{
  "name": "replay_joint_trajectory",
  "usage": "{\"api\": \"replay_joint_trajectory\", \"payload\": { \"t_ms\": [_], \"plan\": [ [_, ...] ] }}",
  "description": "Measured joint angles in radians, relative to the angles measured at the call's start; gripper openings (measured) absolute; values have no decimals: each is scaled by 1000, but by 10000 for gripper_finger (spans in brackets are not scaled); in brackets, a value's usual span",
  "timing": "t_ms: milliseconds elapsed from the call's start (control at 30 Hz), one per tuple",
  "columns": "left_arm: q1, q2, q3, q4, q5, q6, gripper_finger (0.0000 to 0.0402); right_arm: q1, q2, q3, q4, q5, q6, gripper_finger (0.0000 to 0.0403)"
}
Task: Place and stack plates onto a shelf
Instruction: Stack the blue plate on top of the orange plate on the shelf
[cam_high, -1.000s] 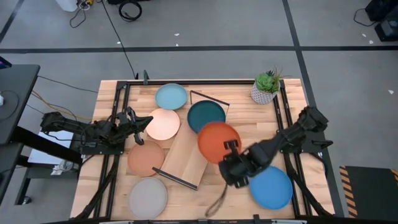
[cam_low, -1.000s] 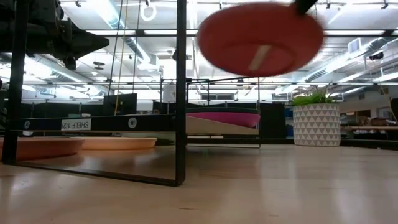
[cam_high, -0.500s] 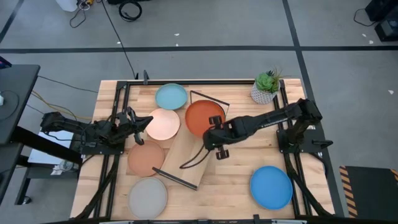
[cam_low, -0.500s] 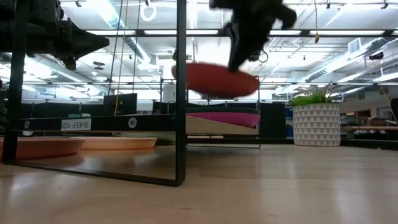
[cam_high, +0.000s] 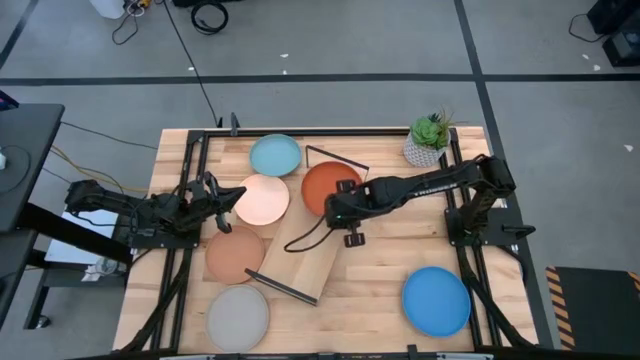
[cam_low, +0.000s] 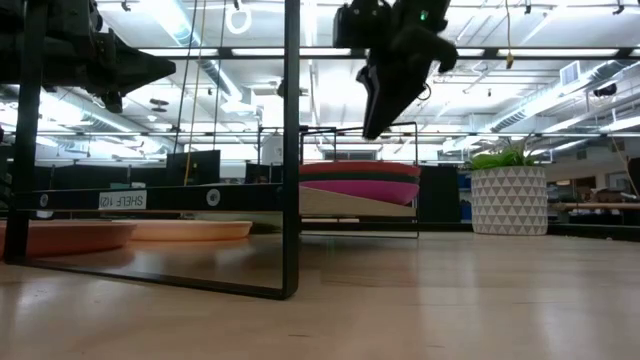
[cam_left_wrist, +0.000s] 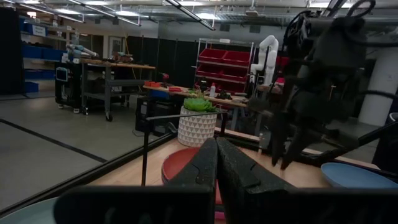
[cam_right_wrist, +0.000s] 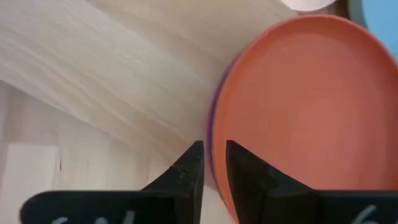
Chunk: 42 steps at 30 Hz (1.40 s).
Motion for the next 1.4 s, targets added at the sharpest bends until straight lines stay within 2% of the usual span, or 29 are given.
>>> {"api": "replay_joint_trajectory", "payload": {
  "t_ms": [167, 367, 533, 667, 800, 933, 1067, 1400],
  "plan": [
    [0, 0, 0, 0, 0, 0, 9, 60, -2, 99, -161, 11, 70, 81],
    [0, 0, 0, 0, 0, 0, 9, 207, -2, 109, -278, -36, 247, 80],
    [0, 0, 0, 0, 0, 0, 9, 384, -2, 61, -342, -105, 500, 80],
    [0, 0, 0, 0, 0, 0, 9, 495, -2, -15, -333, -202, 741, 80],
    [0, 0, 0, 0, 0, 0, 9, 574, -2, -109, -267, -307, 884, 82],
    [0, 0, 0, 0, 0, 0, 9, 605, -1, -179, -83, -431, 1037, 103],
    [0, 0, 0, 0, 0, 0, 9, 622, 35, -189, -8, -437, 1188, 124],
    [0, 0, 0, 1, 0, 0, 9, 643, 200, -52, -215, -479, 1336, 129]
  ]
}}
